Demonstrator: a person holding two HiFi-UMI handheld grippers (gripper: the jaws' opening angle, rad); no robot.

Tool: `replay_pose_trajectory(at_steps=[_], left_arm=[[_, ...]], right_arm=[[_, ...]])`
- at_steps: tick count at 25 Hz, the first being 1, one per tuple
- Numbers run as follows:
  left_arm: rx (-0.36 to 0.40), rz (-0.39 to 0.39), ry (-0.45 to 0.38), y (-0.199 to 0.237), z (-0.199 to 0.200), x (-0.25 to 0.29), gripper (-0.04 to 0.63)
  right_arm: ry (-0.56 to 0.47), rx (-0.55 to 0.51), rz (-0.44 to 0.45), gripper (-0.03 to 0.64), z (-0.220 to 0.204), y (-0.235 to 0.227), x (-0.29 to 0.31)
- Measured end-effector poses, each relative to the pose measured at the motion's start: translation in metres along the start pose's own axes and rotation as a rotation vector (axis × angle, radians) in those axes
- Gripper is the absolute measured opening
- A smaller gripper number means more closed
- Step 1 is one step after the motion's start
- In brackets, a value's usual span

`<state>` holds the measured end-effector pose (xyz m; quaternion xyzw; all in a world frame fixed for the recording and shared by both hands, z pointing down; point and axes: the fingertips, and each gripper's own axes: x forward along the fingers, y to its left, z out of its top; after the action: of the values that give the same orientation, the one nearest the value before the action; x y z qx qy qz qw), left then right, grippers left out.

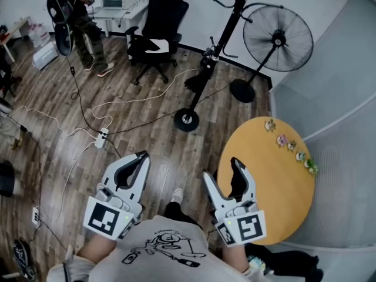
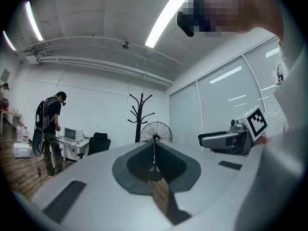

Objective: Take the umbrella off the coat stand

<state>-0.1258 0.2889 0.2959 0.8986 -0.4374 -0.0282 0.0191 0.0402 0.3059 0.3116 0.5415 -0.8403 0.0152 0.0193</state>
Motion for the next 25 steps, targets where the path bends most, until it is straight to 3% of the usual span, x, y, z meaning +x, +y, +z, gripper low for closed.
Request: replay_pose_trajectory(at_steps=[25], left_arm=[[0.016, -0.032, 0.03, -0.025, 0.0, 0.156, 0.011]], right_arm=[[-0.007, 0.035, 0.003, 0.31, 0.006, -0.139, 0.051]])
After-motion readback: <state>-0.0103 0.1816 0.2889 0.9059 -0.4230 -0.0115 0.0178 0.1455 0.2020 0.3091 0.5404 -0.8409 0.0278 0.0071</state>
